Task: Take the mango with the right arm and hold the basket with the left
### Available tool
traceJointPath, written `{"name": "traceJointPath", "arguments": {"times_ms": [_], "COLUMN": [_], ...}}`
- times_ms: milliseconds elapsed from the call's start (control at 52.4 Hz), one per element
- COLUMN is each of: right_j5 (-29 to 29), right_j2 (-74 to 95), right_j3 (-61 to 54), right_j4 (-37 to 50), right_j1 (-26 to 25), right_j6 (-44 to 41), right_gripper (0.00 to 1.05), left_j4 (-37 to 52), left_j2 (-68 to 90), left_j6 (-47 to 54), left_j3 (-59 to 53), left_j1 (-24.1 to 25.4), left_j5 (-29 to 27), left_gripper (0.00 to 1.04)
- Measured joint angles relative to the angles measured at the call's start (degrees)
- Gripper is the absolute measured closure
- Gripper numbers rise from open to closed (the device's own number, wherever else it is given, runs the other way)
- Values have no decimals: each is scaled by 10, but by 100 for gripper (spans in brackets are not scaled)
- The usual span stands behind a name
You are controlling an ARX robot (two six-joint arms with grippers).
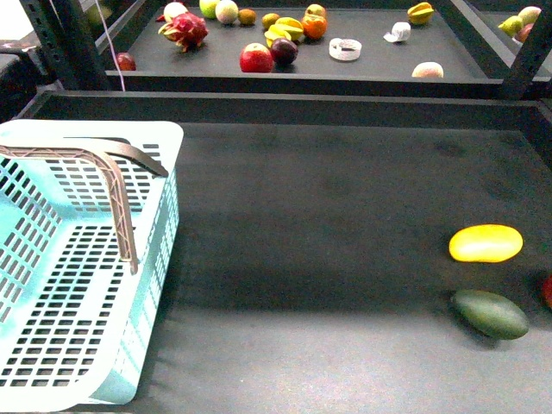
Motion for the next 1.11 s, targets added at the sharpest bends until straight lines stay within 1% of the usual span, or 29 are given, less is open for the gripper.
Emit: {"name": "traceJointPath", "arguments": {"times_ms": [287, 306, 363, 420, 458, 478, 535, 707, 802, 879, 917, 1108], "right_j5": [0, 0, 0, 0, 0, 0, -1, 0, 0, 0, 0, 0], "right_j2": [0, 0, 0, 0, 0, 0, 0, 0, 0, 0, 0, 0], "right_j3": [0, 0, 0, 0, 0, 0, 0, 0, 0, 0, 0, 0], "right_j4": [0, 0, 0, 0, 0, 0, 0, 0, 0, 0, 0, 0], "right_j1": [0, 0, 0, 0, 0, 0, 0, 0, 0, 0, 0, 0], "right_j6": [0, 0, 0, 0, 0, 0, 0, 0, 0, 0, 0, 0], "right_gripper": [8, 8, 8, 8, 8, 8, 8, 8, 8, 8, 8, 8], "left_j4": [0, 3, 46, 79, 96, 100, 117, 200, 244, 303, 330, 409], "left_j2": [0, 1, 23, 62, 101, 122, 218, 445, 546, 646, 688, 809], "left_j6": [0, 0, -12, -32, -49, -57, -116, -271, -334, -392, -417, -471], "left_j3": [0, 0, 0, 1, 3, 7, 31, 83, 99, 112, 116, 138], "left_j1": [0, -4, -41, -70, -82, -84, -82, -71, -62, -42, -28, 39], "left_j5": [0, -14, -131, -221, -259, -262, -258, -217, -197, -165, -138, -69], "left_gripper": [8, 8, 8, 8, 8, 8, 8, 8, 8, 8, 8, 8]}}
